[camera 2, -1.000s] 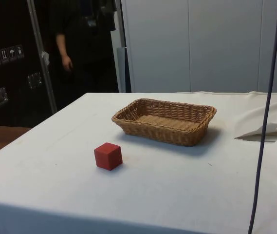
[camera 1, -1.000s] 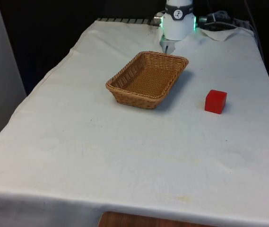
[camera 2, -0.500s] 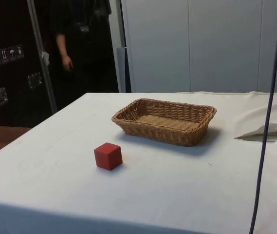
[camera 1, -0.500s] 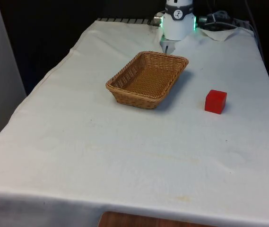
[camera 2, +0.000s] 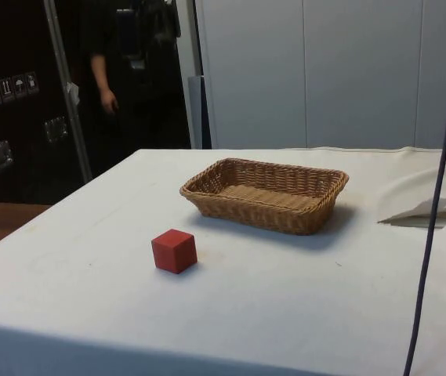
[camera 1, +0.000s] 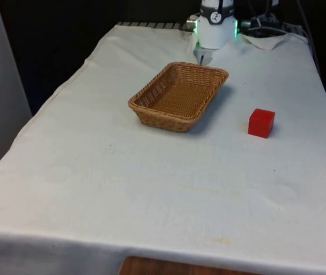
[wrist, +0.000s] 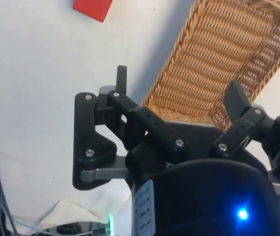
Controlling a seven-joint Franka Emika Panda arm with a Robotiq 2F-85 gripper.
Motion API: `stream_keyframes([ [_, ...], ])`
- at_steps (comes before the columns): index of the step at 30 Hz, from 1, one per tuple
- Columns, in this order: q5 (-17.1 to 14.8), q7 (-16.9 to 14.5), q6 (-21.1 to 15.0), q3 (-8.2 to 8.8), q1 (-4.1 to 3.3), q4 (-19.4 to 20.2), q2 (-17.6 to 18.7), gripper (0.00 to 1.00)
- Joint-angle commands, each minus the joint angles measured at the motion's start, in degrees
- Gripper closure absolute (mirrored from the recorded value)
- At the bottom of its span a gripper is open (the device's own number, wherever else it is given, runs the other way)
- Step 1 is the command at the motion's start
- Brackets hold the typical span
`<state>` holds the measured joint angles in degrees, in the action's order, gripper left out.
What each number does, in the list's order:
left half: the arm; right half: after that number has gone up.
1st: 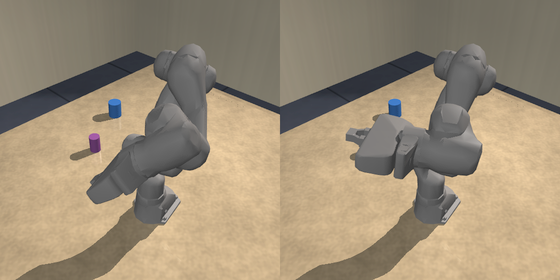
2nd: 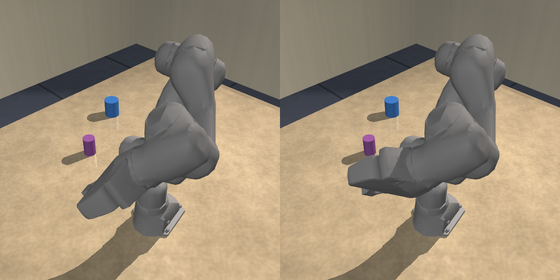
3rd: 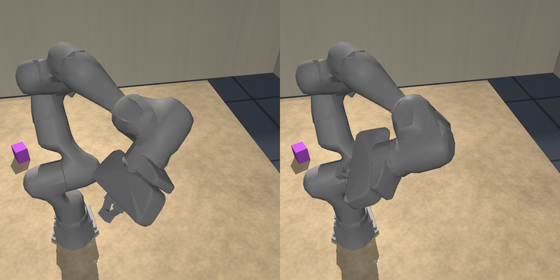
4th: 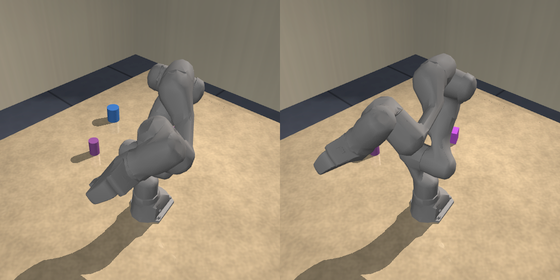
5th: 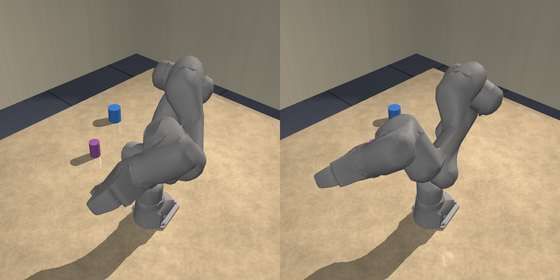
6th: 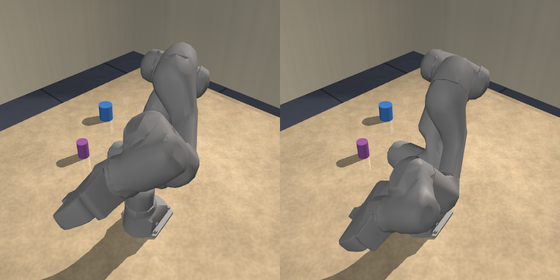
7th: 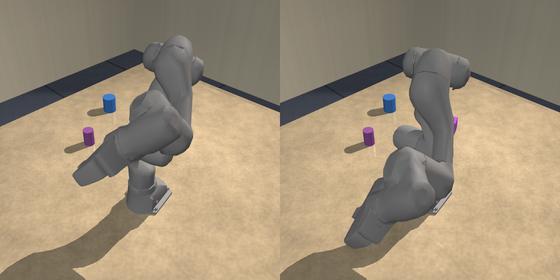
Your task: Pick up the cube and place it into the basket.
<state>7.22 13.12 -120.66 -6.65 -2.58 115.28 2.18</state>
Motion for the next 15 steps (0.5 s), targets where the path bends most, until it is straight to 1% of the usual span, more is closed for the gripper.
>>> stream_keyframes([
  [1, 0.6, 0.9, -1.5, -0.11, -0.11, 0.9, -0.2, 0.0],
  [8, 1.9, 2.9, -5.8, -1.2, -0.23, 3.8, 0.1, 0.0],
  [9, 1.1, 1.9, -4.6, -1.09, 0.0, 3.4, 0.0, 0.0],
  [10, 2.0, 3.2, -6.2, -1.38, -0.23, 4.1, 0.1, 0.0],
  [11, 2.3, 3.8, -7.3, -1.78, -0.23, 4.7, 0.3, 0.0],
  [12, 2.3, 3.8, -7.3, -1.78, -0.23, 4.7, 0.3, 0.0],
  [15, 3.0, 5.0, -9.3, -2.52, -0.17, 5.8, 0.9, 0.0],
])
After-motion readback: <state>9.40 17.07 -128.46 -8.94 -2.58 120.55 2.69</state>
